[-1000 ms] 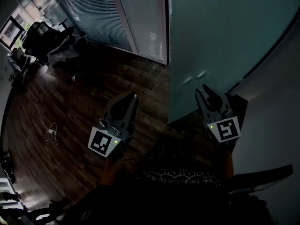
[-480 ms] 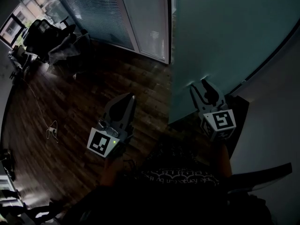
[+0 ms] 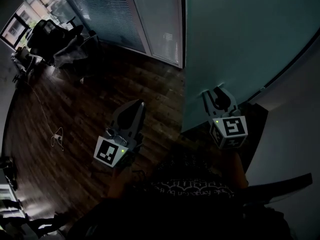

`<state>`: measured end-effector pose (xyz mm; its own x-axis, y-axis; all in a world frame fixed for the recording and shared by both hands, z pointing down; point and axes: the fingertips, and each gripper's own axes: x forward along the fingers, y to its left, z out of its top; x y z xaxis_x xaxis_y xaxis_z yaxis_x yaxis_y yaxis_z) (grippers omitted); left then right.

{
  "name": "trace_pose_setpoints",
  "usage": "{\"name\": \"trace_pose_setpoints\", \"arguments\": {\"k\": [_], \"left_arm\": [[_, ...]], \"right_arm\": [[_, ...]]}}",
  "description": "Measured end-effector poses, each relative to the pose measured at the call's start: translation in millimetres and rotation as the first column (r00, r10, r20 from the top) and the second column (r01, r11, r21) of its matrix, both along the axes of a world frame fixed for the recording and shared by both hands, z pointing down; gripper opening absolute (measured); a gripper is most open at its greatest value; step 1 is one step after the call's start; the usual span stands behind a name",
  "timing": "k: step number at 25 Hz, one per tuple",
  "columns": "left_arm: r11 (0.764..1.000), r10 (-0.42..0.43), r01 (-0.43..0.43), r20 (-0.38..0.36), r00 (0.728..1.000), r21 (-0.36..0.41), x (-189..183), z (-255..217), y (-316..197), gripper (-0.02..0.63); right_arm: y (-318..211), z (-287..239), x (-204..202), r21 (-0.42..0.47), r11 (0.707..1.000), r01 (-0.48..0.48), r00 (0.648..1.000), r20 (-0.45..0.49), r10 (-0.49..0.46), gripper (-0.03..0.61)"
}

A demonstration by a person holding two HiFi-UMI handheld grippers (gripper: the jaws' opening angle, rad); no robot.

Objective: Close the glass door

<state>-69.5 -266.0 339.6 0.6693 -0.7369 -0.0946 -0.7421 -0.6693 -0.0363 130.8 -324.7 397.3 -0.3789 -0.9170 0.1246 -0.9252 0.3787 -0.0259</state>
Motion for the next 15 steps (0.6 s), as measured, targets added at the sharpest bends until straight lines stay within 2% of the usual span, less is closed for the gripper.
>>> {"name": "trace_pose_setpoints", "arguments": {"k": [10,15], "left_arm": [[1.000,-0.019,0.019,-0.018,1.000,-0.007,1,-4,-3,0.002],[0.998,-0.062,0.062,-0.021,0.998,0.002,-4,-6,-4,0.002]], "right_arm": [[-9,-5,-8,0.009,1.000,-0.005,1.000,-0.005,0.005,0.127],[-15,-5,-14,0.005,1.000,0.012,1.000,-0.003,-0.012,0.127]]}}
